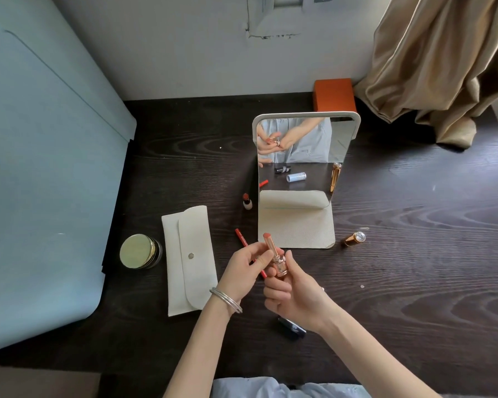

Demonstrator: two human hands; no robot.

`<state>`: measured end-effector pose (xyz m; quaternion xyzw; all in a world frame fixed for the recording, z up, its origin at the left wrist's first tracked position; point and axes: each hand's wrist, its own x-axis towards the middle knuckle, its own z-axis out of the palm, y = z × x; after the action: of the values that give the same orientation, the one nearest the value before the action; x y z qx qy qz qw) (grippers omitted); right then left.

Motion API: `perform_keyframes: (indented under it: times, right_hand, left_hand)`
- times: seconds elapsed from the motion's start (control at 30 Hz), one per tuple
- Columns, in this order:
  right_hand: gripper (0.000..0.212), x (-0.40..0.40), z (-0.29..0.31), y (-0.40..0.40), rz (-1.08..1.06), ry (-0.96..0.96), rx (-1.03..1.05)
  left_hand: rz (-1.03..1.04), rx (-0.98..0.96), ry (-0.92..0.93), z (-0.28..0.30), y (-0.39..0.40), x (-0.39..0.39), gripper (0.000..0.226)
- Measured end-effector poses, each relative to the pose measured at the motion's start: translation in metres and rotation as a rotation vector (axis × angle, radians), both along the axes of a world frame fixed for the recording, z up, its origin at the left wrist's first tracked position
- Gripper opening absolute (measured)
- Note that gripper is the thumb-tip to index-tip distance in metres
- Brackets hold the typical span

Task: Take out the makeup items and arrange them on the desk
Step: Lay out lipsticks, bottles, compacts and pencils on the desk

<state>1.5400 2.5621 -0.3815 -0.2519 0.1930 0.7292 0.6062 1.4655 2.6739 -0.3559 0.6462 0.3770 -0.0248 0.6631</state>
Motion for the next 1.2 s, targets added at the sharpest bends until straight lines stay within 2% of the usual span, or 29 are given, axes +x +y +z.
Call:
perform_keyframes:
  times: [0.17, 0.23, 0.33, 0.37, 0.43, 0.5, 0.6, 0.73, 0.83, 0.97, 1.2]
  right_hand:
    - [0.055, 0.005, -0.002, 0.004, 0.055, -0.019, -0.002]
    - [0.052, 0.008, -0.004, 0.007, 0.082, -0.052, -0.025]
    - [0.059, 0.012, -0.01, 0.01, 0.143, -0.2, -0.13]
    - [0.058, 0.013, -0.013, 0.012, 0.188, -0.316, -0.183]
    - [0.043, 0.014, -0.016, 0.016, 0.344, -0.653, -0.278]
    - [0.022, 0.013, -0.02, 0.022, 0.526, -1.042, -0.337]
    - [0.015, 0.011, -0.027, 0.036, 0.753, -1.543, -0.399]
    - [0.026, 0.008, -0.031, 0.058, 0.963, -1.853, -0.449]
    - [0.034, 0.008, -0.039, 0.068, 1.084, -1.961, -0.452]
    - [0.026, 0.009, -0.043, 0.073, 1.153, -2.011, -0.42]
    - [0.025, 0.006, -0.04, 0.061, 1.343, -1.872, -0.286]
  left_hand:
    - [-0.037, -0.144, -0.022, -0.003, 0.004, -0.007, 0.021]
    - [-0.001, -0.115, -0.011, -0.008, 0.007, -0.007, 0.021]
    - [0.211, 0.019, -0.001, -0.021, 0.014, -0.003, 0.017]
    - [0.288, 0.112, 0.021, -0.027, 0.018, 0.001, 0.016]
    - [0.408, 0.282, 0.073, -0.04, 0.028, 0.008, 0.015]
    - [0.488, 0.368, 0.11, -0.054, 0.038, 0.016, 0.015]
    - [0.501, 0.471, 0.159, -0.075, 0.052, 0.026, 0.022]
    - [0.478, 0.513, 0.184, -0.088, 0.061, 0.035, 0.023]
    - [0.453, 0.528, 0.166, -0.091, 0.064, 0.04, 0.021]
    - [0.419, 0.549, 0.127, -0.096, 0.068, 0.044, 0.017]
    - [0.358, 0.58, 0.144, -0.103, 0.063, 0.044, 0.024]
